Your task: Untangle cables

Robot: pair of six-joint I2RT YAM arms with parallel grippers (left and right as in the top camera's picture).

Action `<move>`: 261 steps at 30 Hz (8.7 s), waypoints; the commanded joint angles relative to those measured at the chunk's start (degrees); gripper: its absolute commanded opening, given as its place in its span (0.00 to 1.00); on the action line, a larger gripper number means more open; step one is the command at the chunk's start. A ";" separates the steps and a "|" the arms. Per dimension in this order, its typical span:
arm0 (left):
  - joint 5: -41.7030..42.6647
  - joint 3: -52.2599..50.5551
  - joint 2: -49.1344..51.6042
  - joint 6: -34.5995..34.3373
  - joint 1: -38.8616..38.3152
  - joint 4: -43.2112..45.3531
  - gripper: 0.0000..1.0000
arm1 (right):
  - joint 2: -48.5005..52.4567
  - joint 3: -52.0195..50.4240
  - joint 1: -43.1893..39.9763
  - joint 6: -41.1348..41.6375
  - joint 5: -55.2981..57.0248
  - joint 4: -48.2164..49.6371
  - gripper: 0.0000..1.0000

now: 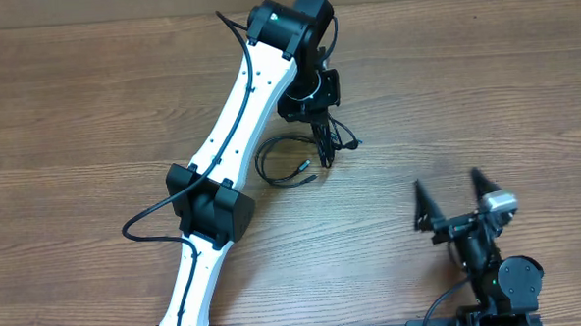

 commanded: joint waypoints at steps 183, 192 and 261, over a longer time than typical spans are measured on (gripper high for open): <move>24.13 1.05 -27.71 5.09 2.69 2.25 0.04 | 84.21 46.25 18.71 27.47 -23.71 -10.86 0.50; 37.33 4.48 -30.91 -4.70 2.10 15.72 0.04 | 84.21 46.25 18.71 39.47 -19.02 -3.72 0.64; -6.23 -45.22 -44.22 17.79 2.75 1.42 0.63 | 72.13 54.47 1.03 30.82 4.11 -38.60 1.00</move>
